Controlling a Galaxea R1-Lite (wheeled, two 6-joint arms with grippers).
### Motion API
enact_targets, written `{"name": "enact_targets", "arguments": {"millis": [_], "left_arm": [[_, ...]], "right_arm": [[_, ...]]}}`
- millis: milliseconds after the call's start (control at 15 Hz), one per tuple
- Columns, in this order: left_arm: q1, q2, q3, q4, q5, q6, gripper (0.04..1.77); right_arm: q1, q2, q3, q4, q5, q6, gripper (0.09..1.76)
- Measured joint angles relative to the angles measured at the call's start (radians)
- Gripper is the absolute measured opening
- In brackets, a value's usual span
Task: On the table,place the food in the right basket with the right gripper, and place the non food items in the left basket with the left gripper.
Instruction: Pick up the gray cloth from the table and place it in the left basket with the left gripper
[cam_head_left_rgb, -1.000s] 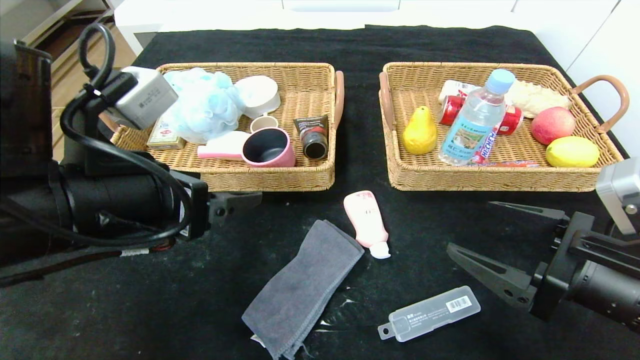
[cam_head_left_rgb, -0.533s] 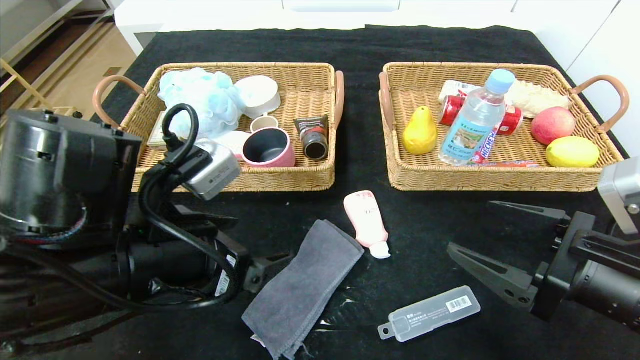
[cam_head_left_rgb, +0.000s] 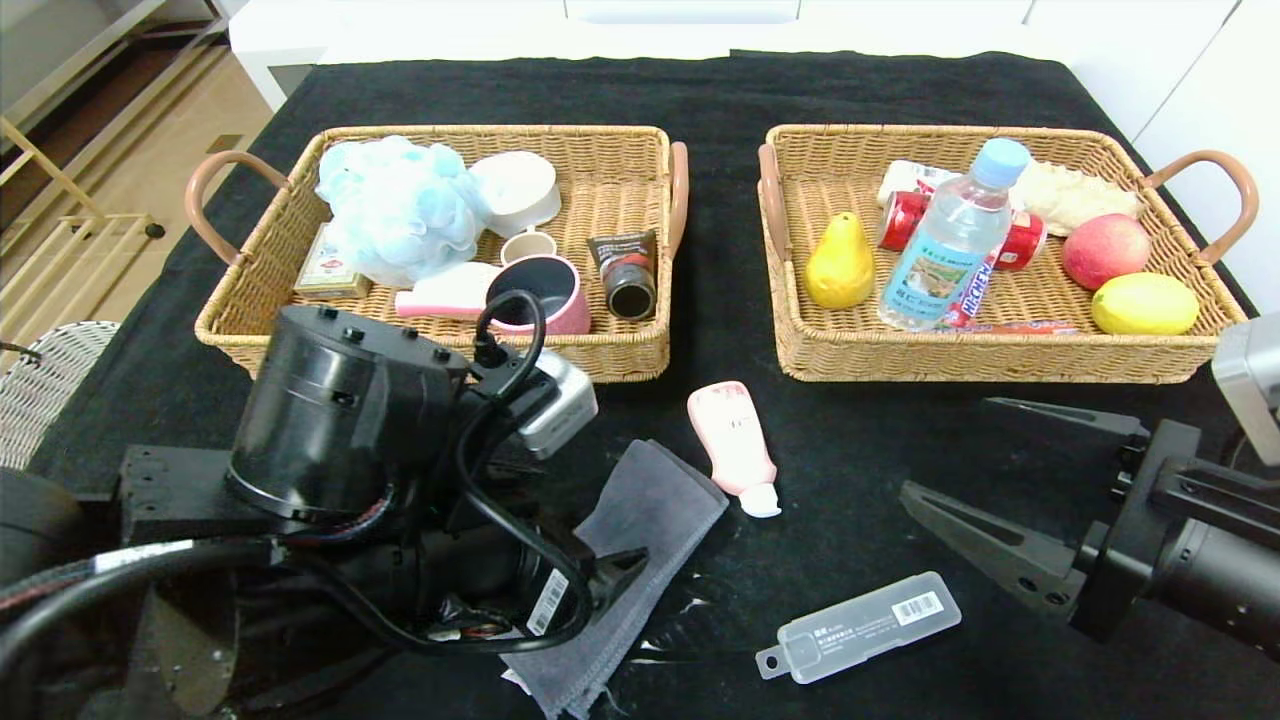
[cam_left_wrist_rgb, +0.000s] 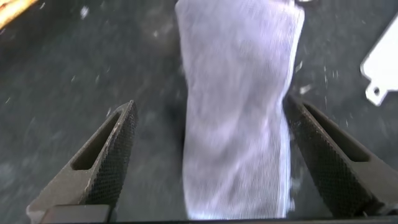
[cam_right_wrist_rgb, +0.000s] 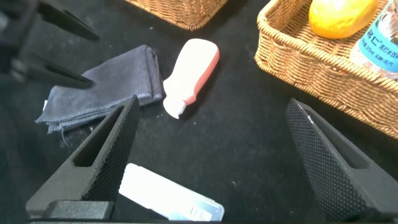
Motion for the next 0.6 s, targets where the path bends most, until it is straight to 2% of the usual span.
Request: {"name": "enact_targets", "arguments": {"millis": [200, 600], "left_arm": [[-0.01, 0.047, 0.001, -0.046, 0.008, 0.001, 1.72], [-0.017, 0.086, -0.001, -0.049, 0.015, 0.004, 1.72]], "right_arm": [[0.0, -0.002, 0.0, 0.0, 0.0, 0.0, 1.71], [0.0, -0.001, 0.001, 0.001, 0.0, 0.0, 1.71]]}}
